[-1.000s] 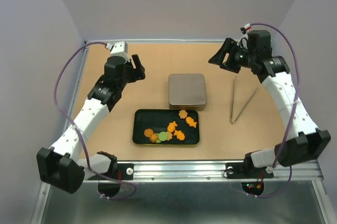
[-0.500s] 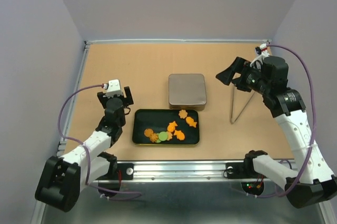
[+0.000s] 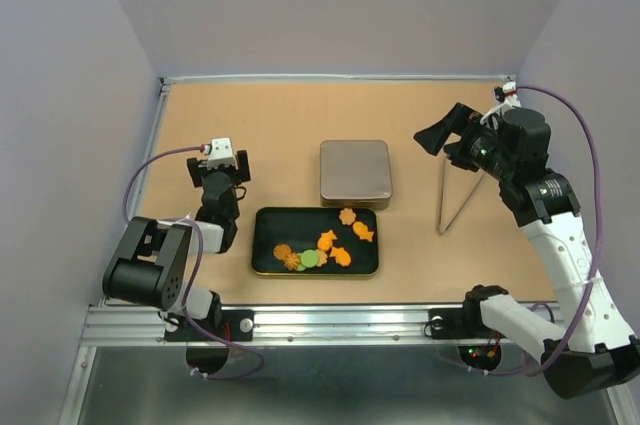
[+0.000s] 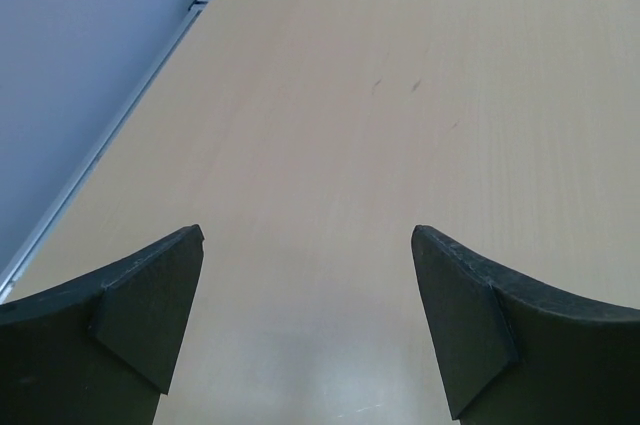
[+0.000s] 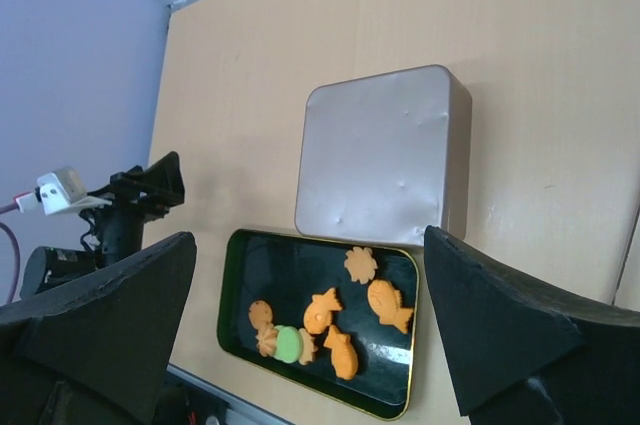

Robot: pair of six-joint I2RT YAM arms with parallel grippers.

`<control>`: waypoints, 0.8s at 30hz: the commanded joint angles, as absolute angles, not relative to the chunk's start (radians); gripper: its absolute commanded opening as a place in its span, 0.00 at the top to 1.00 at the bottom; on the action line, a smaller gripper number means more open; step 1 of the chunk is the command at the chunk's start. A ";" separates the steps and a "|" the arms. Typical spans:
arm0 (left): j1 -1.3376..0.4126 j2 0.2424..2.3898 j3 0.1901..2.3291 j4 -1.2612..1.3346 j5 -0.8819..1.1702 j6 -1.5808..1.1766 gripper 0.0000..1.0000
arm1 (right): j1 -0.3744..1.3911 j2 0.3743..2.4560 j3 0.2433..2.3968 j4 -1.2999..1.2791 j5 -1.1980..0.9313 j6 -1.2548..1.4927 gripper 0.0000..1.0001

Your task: Pack the cookies

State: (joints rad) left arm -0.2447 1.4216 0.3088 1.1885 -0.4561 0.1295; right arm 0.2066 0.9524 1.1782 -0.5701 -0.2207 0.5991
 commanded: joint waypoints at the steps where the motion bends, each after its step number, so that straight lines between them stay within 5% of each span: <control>1: -0.158 1.433 0.365 1.270 -0.381 0.115 0.05 | 0.210 0.980 1.177 -0.520 -0.219 0.588 0.00; 6: -0.061 1.451 0.240 1.574 -0.221 0.067 0.02 | 0.210 1.009 1.149 -0.518 -0.141 0.558 0.00; 24: -0.058 1.457 0.239 1.551 -0.209 0.060 0.01 | 0.210 1.074 1.129 -0.511 0.300 0.447 0.00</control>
State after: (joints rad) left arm -0.0578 1.4631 0.2462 1.2877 -0.2131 0.0620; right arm 0.2066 1.0527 1.1301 -0.5594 0.1444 0.5255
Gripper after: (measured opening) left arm 0.985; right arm 0.998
